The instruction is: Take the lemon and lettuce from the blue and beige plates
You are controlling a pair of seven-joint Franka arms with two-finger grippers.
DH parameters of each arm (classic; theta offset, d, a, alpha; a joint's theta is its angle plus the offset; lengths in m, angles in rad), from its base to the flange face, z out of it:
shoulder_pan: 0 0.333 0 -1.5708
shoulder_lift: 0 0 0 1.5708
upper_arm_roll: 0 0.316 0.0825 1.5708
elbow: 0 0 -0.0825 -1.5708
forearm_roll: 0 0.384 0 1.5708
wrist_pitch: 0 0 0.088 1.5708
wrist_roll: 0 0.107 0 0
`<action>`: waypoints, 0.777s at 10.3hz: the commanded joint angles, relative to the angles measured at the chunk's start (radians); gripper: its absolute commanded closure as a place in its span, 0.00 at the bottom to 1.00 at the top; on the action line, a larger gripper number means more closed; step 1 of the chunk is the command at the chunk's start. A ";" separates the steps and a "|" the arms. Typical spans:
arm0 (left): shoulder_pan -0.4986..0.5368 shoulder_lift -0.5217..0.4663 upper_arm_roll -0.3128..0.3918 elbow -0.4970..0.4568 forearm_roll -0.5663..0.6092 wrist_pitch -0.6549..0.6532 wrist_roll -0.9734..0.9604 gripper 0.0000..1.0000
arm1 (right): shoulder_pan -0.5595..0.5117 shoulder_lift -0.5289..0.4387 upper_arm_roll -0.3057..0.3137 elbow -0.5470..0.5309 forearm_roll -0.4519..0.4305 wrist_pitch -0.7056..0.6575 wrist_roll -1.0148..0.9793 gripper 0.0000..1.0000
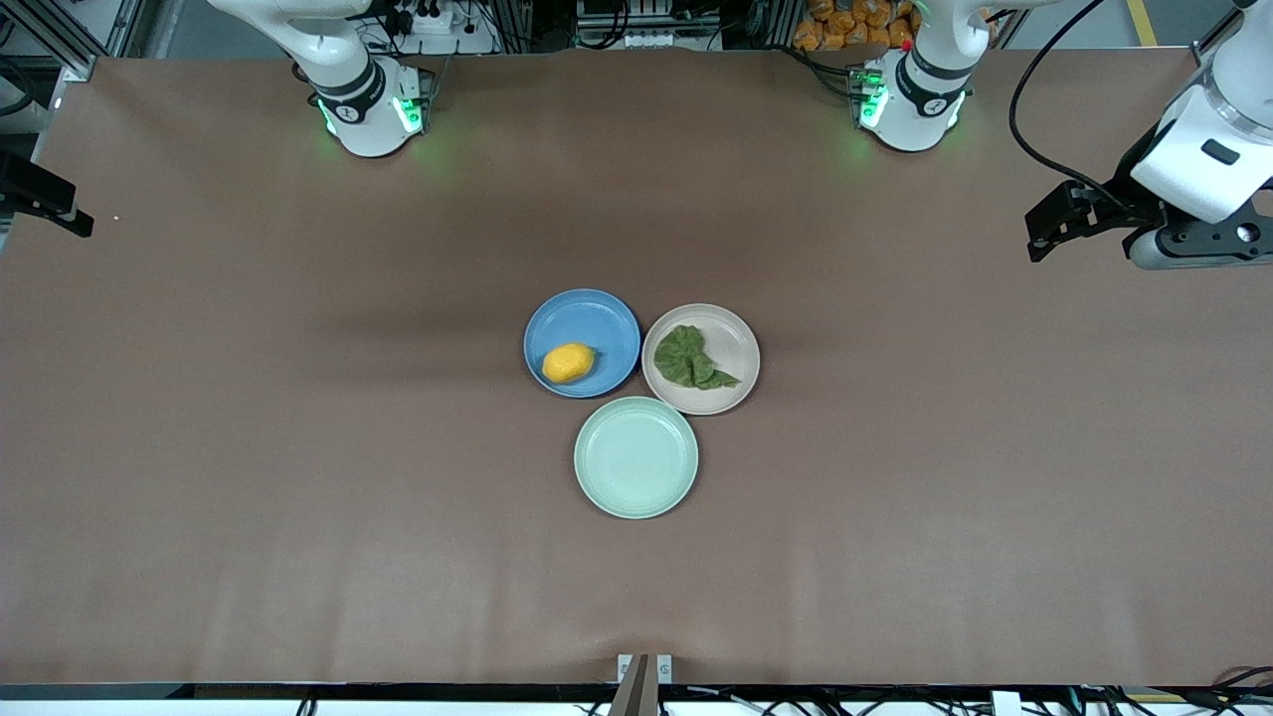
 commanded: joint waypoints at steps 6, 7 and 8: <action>0.005 -0.006 0.000 -0.001 -0.024 -0.014 0.025 0.00 | -0.004 -0.005 0.023 0.006 0.008 -0.031 0.042 0.00; -0.008 0.005 -0.008 -0.004 -0.026 -0.012 0.012 0.00 | 0.022 -0.003 0.024 -0.006 0.010 -0.030 0.084 0.00; -0.020 0.029 -0.018 -0.005 -0.032 -0.012 -0.004 0.00 | 0.056 -0.003 0.024 -0.029 0.010 -0.019 0.146 0.00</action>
